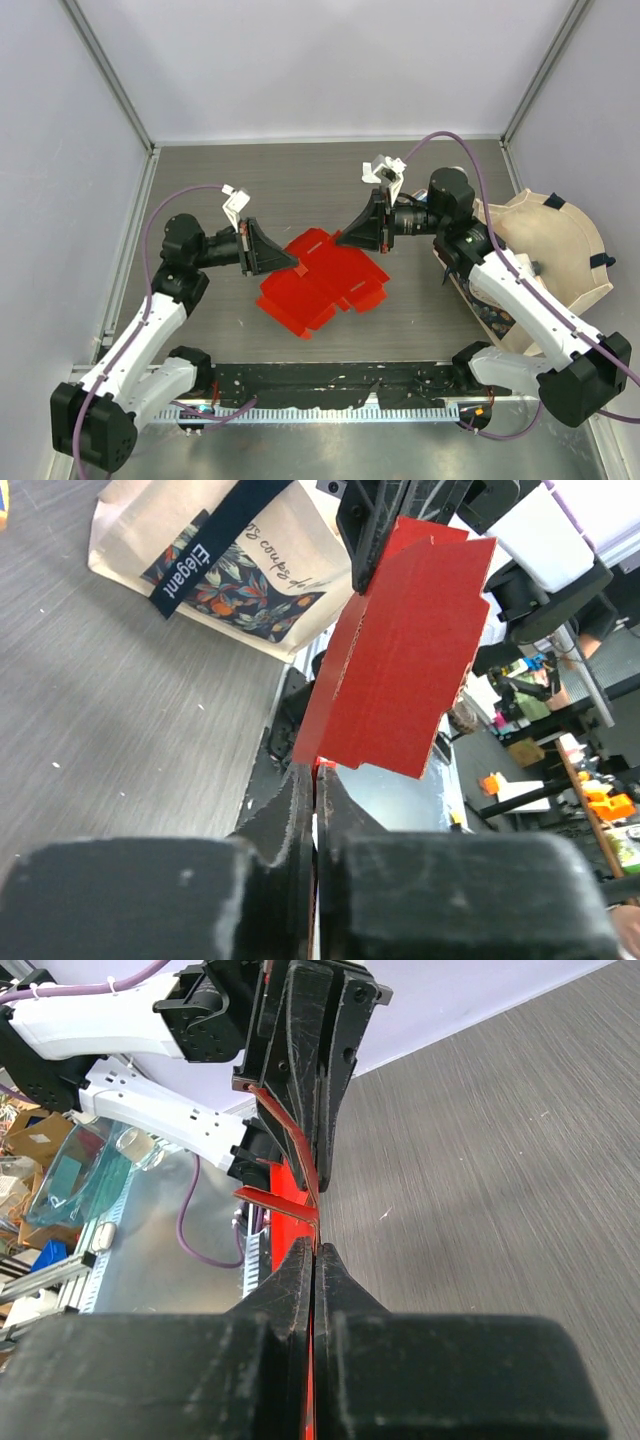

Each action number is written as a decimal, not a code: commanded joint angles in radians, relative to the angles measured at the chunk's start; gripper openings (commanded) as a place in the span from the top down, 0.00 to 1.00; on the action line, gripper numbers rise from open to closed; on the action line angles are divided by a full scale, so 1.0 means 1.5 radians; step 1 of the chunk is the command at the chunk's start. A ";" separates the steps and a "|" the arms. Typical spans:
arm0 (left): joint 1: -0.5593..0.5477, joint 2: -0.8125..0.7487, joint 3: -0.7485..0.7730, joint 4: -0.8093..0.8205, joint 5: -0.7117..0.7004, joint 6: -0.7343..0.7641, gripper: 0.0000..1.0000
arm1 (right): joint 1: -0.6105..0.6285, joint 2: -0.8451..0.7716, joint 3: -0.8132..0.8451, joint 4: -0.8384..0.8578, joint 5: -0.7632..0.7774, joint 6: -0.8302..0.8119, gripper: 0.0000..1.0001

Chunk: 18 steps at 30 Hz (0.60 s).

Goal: Fold the paper box

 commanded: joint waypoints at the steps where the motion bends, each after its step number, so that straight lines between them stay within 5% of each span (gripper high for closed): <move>1: -0.008 -0.017 0.034 -0.076 -0.015 0.076 1.00 | -0.001 0.002 0.005 0.063 0.011 0.012 0.99; 5: -0.007 -0.050 0.079 -0.192 -0.121 0.174 0.96 | -0.001 0.015 0.015 0.005 0.035 -0.016 0.99; 6: -0.008 -0.067 0.091 -0.270 -0.152 0.214 0.83 | -0.001 0.019 0.024 -0.020 0.043 -0.035 0.99; 7: -0.008 -0.078 0.097 -0.289 -0.177 0.232 0.52 | -0.002 0.021 0.027 -0.035 0.060 -0.042 0.99; 10: -0.008 -0.116 0.107 -0.328 -0.238 0.273 0.22 | -0.001 0.030 0.030 -0.064 0.066 -0.045 0.99; 13: -0.010 -0.119 0.126 -0.345 -0.228 0.290 0.07 | 0.000 0.045 0.028 -0.059 0.053 -0.027 0.99; 18: -0.017 -0.081 0.133 -0.290 -0.249 0.247 0.08 | 0.002 0.051 0.018 -0.029 0.011 -0.007 0.99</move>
